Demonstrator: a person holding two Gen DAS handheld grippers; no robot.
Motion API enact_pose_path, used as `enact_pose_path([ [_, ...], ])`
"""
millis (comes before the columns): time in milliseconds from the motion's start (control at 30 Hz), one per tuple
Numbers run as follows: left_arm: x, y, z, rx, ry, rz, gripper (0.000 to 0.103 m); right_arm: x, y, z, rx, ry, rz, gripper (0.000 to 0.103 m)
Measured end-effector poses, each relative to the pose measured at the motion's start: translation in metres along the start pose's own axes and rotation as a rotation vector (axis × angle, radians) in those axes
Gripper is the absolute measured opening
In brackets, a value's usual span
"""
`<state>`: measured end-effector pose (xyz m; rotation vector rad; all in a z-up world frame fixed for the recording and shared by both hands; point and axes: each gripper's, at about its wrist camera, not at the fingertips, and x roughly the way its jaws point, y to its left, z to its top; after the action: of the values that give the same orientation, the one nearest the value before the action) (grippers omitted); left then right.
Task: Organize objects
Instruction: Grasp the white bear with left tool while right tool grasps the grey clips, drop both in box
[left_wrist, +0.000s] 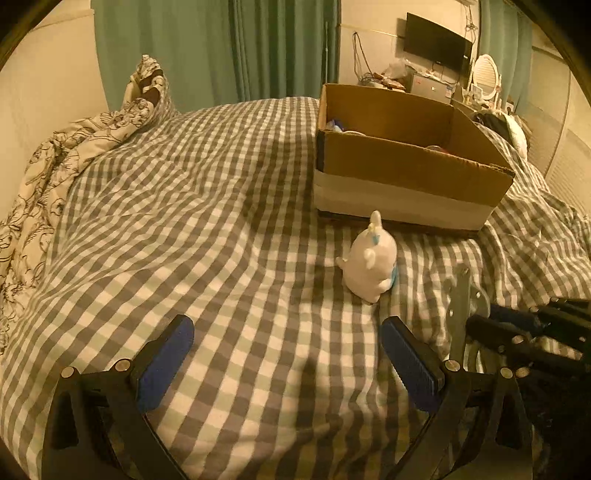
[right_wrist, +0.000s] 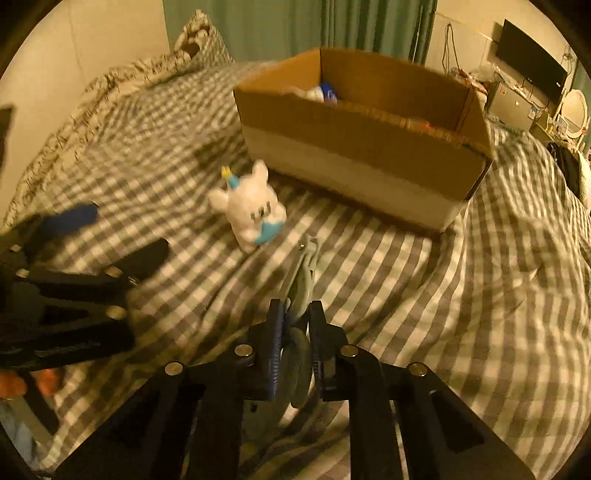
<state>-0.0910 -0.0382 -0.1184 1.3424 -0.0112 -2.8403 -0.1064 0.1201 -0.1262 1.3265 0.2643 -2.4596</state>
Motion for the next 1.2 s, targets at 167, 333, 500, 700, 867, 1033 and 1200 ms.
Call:
enact_pose_path([
  [167,0.009,-0.013,0.014,0.013,0.01,-0.041,0.103,-0.026,-0.017,0.026,-0.001,-0.075,-0.024,0.01],
  [333,0.028,-0.035,0.029,0.059,0.008,-0.065,0.103,-0.033,-0.039,0.053,-0.005,-0.119,-0.076,0.004],
  [500,0.059,-0.041,0.038,0.059,0.046,-0.073,0.086,-0.025,-0.055,0.052,0.024,-0.111,-0.033,0.004],
  [700,0.078,-0.055,0.035,0.108,0.108,-0.172,0.047,-0.019,-0.063,0.046,0.057,-0.104,0.015,0.004],
  [867,0.067,-0.062,0.032,0.147,0.085,-0.135,0.046,-0.027,-0.064,0.044,0.061,-0.118,0.016,0.004],
  [1033,0.035,-0.061,0.036,0.149,0.036,-0.112,0.046,-0.046,-0.063,0.043,0.071,-0.153,0.02,0.004],
  [1200,-0.005,-0.064,0.05,0.154,-0.045,-0.104,0.046,-0.08,-0.059,0.043,0.061,-0.211,0.0,0.004],
])
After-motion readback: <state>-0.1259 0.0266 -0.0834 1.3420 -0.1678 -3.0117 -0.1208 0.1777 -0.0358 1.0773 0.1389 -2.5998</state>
